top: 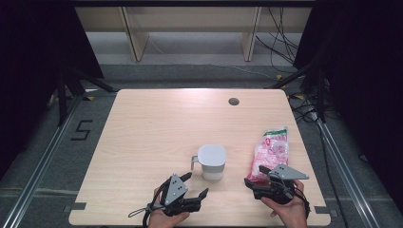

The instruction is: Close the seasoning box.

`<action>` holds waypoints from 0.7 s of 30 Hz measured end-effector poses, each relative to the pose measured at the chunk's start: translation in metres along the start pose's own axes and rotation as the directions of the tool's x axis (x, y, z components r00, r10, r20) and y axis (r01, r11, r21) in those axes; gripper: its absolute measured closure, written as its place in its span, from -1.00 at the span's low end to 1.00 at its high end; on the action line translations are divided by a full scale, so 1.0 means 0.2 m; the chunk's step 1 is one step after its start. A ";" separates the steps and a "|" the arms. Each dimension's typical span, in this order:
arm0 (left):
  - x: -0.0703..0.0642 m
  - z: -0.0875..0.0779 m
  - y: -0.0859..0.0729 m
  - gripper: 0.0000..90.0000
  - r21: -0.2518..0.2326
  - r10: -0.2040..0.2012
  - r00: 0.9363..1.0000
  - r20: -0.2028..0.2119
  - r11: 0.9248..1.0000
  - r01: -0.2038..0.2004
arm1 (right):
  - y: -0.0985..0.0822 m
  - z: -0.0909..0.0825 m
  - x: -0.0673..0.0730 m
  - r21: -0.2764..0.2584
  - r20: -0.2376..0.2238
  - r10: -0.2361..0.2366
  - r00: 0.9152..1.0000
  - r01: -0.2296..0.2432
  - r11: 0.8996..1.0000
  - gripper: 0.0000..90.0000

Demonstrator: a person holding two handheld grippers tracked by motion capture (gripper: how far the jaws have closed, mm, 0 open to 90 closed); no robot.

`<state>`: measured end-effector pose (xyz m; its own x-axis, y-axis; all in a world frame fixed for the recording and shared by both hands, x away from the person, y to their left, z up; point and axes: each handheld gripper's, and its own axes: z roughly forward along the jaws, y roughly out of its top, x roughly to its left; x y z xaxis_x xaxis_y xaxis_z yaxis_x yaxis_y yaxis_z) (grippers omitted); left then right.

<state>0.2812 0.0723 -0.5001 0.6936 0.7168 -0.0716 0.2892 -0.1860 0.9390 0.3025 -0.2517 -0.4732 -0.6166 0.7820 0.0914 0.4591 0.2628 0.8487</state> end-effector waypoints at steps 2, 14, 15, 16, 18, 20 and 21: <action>0.01 -0.01 0.00 -0.48 0.008 0.004 1.000 -0.006 1.000 -0.004 | -0.02 0.00 0.00 0.005 -0.009 -0.015 1.000 0.015 1.000 -0.41; 0.01 -0.01 0.00 -0.49 0.013 -0.003 1.000 -0.008 1.000 0.003 | -0.07 -0.03 0.03 0.043 -0.031 -0.014 0.999 0.015 0.999 -0.41; 0.01 -0.01 0.00 -0.49 0.016 -0.003 1.000 -0.008 1.000 0.003 | -0.08 -0.04 0.05 0.044 -0.035 0.003 0.999 -0.002 0.999 -0.41; 0.01 -0.01 0.00 -0.49 0.009 -0.009 1.000 -0.004 1.000 0.009 | -0.08 -0.04 0.05 0.044 -0.035 0.003 0.999 -0.002 0.999 -0.41; 0.01 -0.01 0.00 -0.49 0.016 -0.003 1.000 -0.002 1.000 0.003 | -0.09 -0.04 0.04 0.050 -0.041 -0.025 0.999 0.027 0.998 -0.41; 0.01 -0.01 0.00 -0.50 0.023 -0.018 1.000 0.001 1.000 0.017 | -0.10 -0.05 0.06 0.066 -0.038 -0.002 0.999 0.005 0.998 -0.41; 0.01 -0.01 0.00 -0.50 0.027 -0.020 1.000 0.002 0.999 0.019 | -0.10 -0.05 0.05 0.055 -0.041 -0.026 0.999 0.028 0.998 -0.41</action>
<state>0.2808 0.0744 -0.4999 0.6891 0.7189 -0.0907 0.3206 -0.1903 0.9279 0.2809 -0.2541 -0.4843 -0.6542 0.7509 0.0906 0.4758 0.3155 0.8210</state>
